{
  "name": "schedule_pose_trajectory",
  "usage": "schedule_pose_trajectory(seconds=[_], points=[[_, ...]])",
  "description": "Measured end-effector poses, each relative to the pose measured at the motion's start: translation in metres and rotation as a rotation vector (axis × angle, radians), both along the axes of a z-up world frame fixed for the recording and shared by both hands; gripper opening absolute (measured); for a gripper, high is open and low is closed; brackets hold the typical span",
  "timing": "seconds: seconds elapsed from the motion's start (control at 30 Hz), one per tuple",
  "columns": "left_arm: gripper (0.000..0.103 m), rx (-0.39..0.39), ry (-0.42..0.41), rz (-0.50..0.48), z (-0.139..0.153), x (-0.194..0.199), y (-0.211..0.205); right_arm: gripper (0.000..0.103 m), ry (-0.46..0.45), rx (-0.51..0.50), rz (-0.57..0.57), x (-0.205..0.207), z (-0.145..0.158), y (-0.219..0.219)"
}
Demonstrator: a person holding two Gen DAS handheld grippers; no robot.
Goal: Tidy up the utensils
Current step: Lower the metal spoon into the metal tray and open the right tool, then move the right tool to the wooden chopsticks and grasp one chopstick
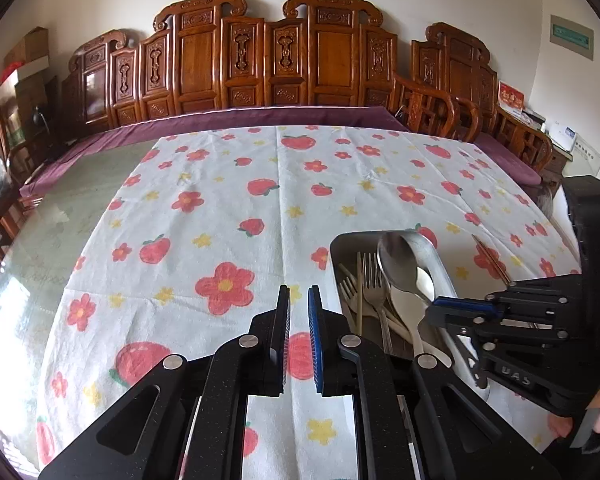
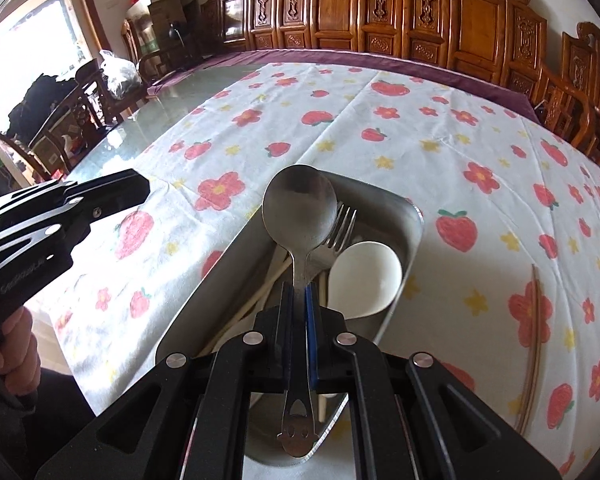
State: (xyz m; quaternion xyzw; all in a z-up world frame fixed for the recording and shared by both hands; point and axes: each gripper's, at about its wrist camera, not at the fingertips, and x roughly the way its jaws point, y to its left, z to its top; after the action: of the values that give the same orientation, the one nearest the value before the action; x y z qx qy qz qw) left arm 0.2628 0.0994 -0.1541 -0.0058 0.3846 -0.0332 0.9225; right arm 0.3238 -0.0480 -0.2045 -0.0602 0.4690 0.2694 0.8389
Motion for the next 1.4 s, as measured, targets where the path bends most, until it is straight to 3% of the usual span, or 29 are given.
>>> schedule_pose_trajectory(seconds=[0.47, 0.77, 0.93, 1.07, 1.13, 1.3, 1.4], points=[[0.008, 0.010, 0.012, -0.001, -0.005, 0.002, -0.001, 0.008, 0.046, -0.013, -0.002, 0.008, -0.034, 0.012], [0.008, 0.016, 0.017, -0.012, -0.009, 0.004, -0.013, 0.009, 0.006, 0.021, 0.007, 0.004, -0.019, -0.004], [0.009, 0.021, 0.009, -0.033, -0.009, 0.007, -0.030, 0.009, -0.058, 0.039, -0.023, -0.009, 0.007, -0.048], [0.022, 0.027, -0.007, -0.058, -0.007, 0.006, -0.049, 0.009, -0.080, 0.017, -0.089, -0.018, 0.012, -0.099], [0.024, 0.017, -0.013, -0.070, -0.005, 0.006, -0.057, 0.009, -0.091, -0.013, -0.124, -0.023, 0.010, -0.127], [0.039, 0.005, -0.025, -0.096, -0.006, 0.006, -0.083, 0.009, -0.079, -0.077, -0.205, -0.030, -0.008, -0.186], [0.040, -0.015, -0.011, -0.107, -0.010, 0.009, -0.098, 0.009, -0.068, -0.120, -0.232, -0.033, -0.023, -0.210]])
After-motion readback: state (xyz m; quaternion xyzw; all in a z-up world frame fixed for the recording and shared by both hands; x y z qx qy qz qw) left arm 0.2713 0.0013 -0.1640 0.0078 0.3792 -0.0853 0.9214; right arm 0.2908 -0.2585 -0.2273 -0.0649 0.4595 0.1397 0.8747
